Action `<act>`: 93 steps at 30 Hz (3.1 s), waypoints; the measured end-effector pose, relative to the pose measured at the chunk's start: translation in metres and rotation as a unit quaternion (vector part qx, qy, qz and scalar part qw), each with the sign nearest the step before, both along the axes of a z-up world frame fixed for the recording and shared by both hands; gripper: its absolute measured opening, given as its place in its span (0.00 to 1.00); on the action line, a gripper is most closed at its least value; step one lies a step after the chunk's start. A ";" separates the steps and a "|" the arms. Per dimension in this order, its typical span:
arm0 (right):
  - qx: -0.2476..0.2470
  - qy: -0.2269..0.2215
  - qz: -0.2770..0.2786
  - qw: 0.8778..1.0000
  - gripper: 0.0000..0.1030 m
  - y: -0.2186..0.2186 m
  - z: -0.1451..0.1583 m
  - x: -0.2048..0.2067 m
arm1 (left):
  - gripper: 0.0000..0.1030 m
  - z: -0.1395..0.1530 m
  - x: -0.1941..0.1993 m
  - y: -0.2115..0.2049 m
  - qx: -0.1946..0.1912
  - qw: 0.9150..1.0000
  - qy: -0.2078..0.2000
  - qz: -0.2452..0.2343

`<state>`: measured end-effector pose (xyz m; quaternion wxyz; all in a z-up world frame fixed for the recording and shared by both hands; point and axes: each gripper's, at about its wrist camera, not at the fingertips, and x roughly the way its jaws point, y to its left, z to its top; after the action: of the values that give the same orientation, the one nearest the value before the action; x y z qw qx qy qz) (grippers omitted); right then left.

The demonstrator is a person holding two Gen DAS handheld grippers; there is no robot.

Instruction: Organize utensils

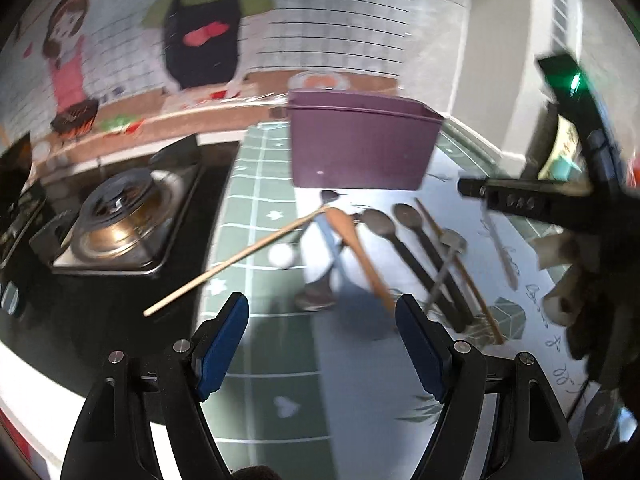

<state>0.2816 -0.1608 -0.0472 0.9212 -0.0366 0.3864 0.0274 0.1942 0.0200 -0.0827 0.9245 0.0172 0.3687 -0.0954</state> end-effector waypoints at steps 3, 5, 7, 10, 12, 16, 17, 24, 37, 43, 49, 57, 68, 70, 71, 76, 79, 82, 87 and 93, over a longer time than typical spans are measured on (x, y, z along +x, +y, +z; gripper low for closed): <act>0.001 -0.020 0.003 1.000 0.30 -0.012 0.009 -0.013 | 0.74 -0.005 0.000 -0.024 0.036 0.999 -0.004 0.005; 0.006 -0.029 0.002 1.000 0.30 -0.019 0.011 -0.018 | 0.73 -0.010 -0.001 -0.034 0.048 0.999 -0.001 0.012; 0.013 -0.032 -0.003 0.999 0.30 -0.027 0.010 -0.022 | 0.72 -0.013 0.001 -0.038 0.049 0.999 0.005 0.021; 0.026 -0.030 -0.008 0.999 0.30 -0.038 0.009 -0.025 | 0.65 -0.015 0.009 -0.038 0.039 0.999 0.013 0.035; 0.035 -0.031 -0.012 0.999 0.30 -0.045 0.009 -0.026 | 0.57 -0.017 0.014 -0.035 0.029 0.998 0.019 0.053; 0.048 -0.036 -0.017 0.998 0.30 -0.053 0.009 -0.029 | 0.52 -0.022 0.017 -0.030 0.017 0.997 0.027 0.073; 0.050 -0.037 -0.016 0.998 0.30 -0.055 0.009 -0.030 | 0.52 -0.024 0.018 -0.032 0.024 0.997 0.029 0.072; 0.063 -0.029 -0.017 0.997 0.30 -0.064 0.005 -0.030 | 0.52 -0.027 0.021 -0.050 0.055 0.997 0.026 0.055; 0.056 -0.035 -0.012 0.998 0.30 -0.063 0.006 -0.030 | 0.17 -0.004 0.017 -0.016 0.018 0.997 -0.007 0.080; 0.072 -0.035 0.000 0.997 0.30 -0.054 0.011 -0.027 | 0.17 0.021 0.018 -0.002 0.002 0.998 -0.012 0.058; 0.080 -0.026 0.009 0.996 0.30 -0.051 0.011 -0.030 | 0.20 0.011 0.005 0.002 -0.015 0.999 0.014 -0.043; 0.077 -0.011 0.011 0.997 0.30 -0.054 0.004 -0.032 | 0.32 -0.013 -0.020 -0.035 0.159 0.969 -0.011 -0.189; 0.067 -0.009 0.017 0.998 0.30 -0.049 0.003 -0.034 | 0.10 -0.033 0.010 -0.034 0.187 0.968 0.029 -0.167; 0.064 -0.010 0.018 0.998 0.30 -0.047 0.005 -0.034 | 0.08 -0.026 0.015 -0.028 0.150 0.975 0.034 -0.158; 0.063 -0.012 0.018 0.998 0.30 -0.046 0.006 -0.035 | 0.08 -0.020 0.018 -0.023 0.124 0.980 0.036 -0.149; 0.088 -0.011 0.022 0.996 0.30 -0.048 0.014 -0.034 | 0.08 0.014 0.032 -0.003 0.014 0.994 0.044 -0.100; 0.126 -0.007 0.030 0.992 0.30 -0.050 0.018 -0.032 | 0.08 0.030 0.044 0.008 -0.047 0.995 0.056 -0.065; 0.149 -0.009 0.039 0.988 0.30 -0.051 0.024 -0.031 | 0.07 0.042 0.051 0.015 -0.091 0.993 0.057 -0.051; 0.127 -0.027 0.047 0.990 0.30 -0.041 0.041 -0.033 | 0.06 0.073 0.053 0.023 -0.131 0.989 0.053 -0.050; 0.102 -0.046 0.038 0.993 0.30 -0.038 0.057 -0.026 | 0.04 0.098 0.075 0.049 -0.202 0.974 0.099 -0.035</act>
<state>0.2555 -0.1988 0.0100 0.9354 0.0415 0.3368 0.0994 0.2693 0.0691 0.0154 0.8638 -0.1665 0.4307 -0.2017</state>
